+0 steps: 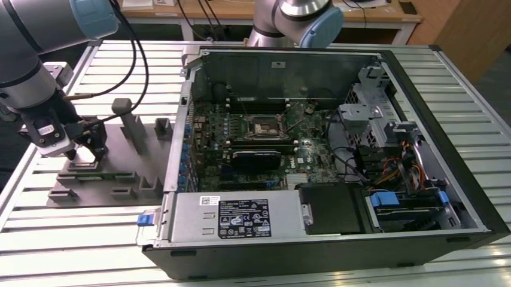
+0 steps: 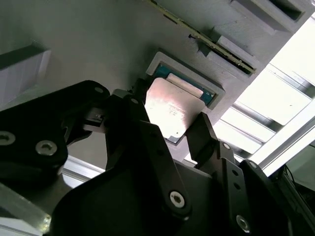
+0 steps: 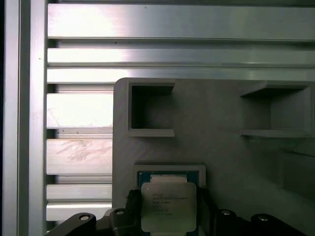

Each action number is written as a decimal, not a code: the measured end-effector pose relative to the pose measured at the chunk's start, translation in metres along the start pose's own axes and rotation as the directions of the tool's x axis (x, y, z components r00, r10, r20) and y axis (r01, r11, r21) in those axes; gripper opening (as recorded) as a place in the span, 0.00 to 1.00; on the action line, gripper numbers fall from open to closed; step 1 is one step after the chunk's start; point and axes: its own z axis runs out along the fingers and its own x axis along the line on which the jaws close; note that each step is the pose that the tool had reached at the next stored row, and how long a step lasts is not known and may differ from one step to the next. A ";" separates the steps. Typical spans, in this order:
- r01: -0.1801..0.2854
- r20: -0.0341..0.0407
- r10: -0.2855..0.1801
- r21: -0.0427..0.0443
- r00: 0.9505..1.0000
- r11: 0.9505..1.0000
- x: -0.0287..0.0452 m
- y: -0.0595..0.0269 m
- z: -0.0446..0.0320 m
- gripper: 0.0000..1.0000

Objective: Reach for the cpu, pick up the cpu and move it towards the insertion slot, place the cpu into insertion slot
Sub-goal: 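Pick up the cpu and move it towards the insertion slot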

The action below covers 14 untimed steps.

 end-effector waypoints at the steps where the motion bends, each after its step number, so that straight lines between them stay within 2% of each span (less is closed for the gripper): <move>1: 0.000 0.000 0.000 0.000 1.000 1.000 0.0000 0.0000 0.0000 0.58; 2: 0.000 0.000 0.000 0.000 1.000 1.000 0.0000 0.0000 0.0000 0.54; 9: -0.001 0.000 0.001 0.000 1.000 1.000 0.0000 0.0000 -0.0004 0.54; 14: -0.001 0.000 0.001 0.000 1.000 1.000 -0.0002 0.0002 -0.0076 0.54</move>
